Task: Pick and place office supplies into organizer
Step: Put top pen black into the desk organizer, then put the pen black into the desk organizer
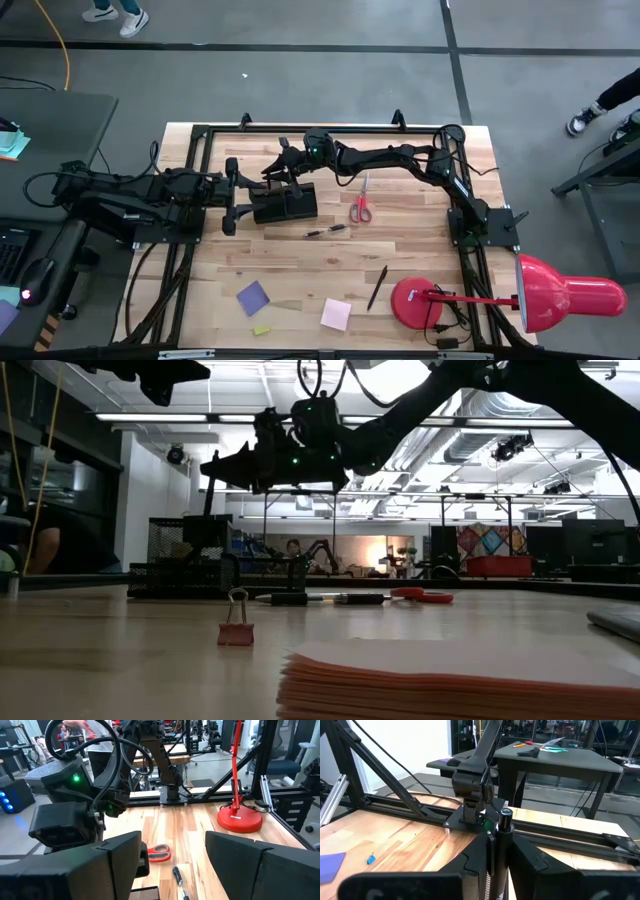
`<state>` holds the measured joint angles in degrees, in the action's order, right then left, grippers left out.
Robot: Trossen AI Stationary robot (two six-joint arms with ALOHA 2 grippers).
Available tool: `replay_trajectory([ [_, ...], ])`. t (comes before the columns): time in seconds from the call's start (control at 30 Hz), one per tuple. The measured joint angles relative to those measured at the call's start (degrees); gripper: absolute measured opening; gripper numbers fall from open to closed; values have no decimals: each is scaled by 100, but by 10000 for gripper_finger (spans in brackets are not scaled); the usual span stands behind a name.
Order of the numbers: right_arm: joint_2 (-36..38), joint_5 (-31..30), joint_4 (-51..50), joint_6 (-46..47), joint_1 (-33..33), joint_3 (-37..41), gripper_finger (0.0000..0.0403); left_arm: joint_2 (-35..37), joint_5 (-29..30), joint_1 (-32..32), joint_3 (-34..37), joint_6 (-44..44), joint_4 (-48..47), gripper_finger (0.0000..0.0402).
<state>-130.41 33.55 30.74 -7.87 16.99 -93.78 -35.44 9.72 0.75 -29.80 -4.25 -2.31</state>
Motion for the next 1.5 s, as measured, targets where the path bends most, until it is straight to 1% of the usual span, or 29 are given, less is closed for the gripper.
replay_trajectory([
  [0.13,0,1,-15,9,0,0,58,0,0,0,0,16,0,209],
  [0.23,0,-8,-32,22,0,0,68,0,-2,-2,0,22,-2,209],
  [0.33,-14,-30,-92,19,2,0,95,-7,-7,0,0,22,-13,209],
  [0.5,-221,-20,102,185,2,10,148,-7,-20,0,0,22,-25,209],
  [0.63,-262,-23,227,158,2,11,176,-7,-20,-2,0,24,-59,209],
  [0.73,-215,3,357,162,-2,11,183,-7,-27,-2,0,21,-67,209],
  [0.83,6,118,84,59,-5,11,181,-7,-169,-2,0,103,-133,209],
  [0.97,308,239,-517,-11,-85,9,172,-20,-148,-2,25,155,-199,209],
  [1.07,584,231,-1596,-249,-283,9,163,-59,-133,-2,180,158,-115,209],
  [1.13,826,-102,-2641,-650,-490,7,156,-89,-131,-2,273,168,-61,209],
  [1.2,1011,-757,-3675,-999,-757,2,148,-108,-129,-2,361,216,-7,209],
  [1.27,1101,-1202,-4500,-1110,-1032,4,143,-122,-125,-2,446,293,139,209],
  [1.3,1107,-1334,-4803,-1076,-1156,4,140,-120,-125,-2,489,321,262,209],
  [1.4,1159,-1483,-5552,-705,-1486,22,138,-120,-168,-2,595,362,541,209],
  [1.47,1191,-1588,-5624,-436,-1709,160,138,-120,-238,-2,623,458,572,209],
  [1.5,1232,-1738,-5586,-306,-1830,310,138,-120,-251,-2,623,472,578,209],
])
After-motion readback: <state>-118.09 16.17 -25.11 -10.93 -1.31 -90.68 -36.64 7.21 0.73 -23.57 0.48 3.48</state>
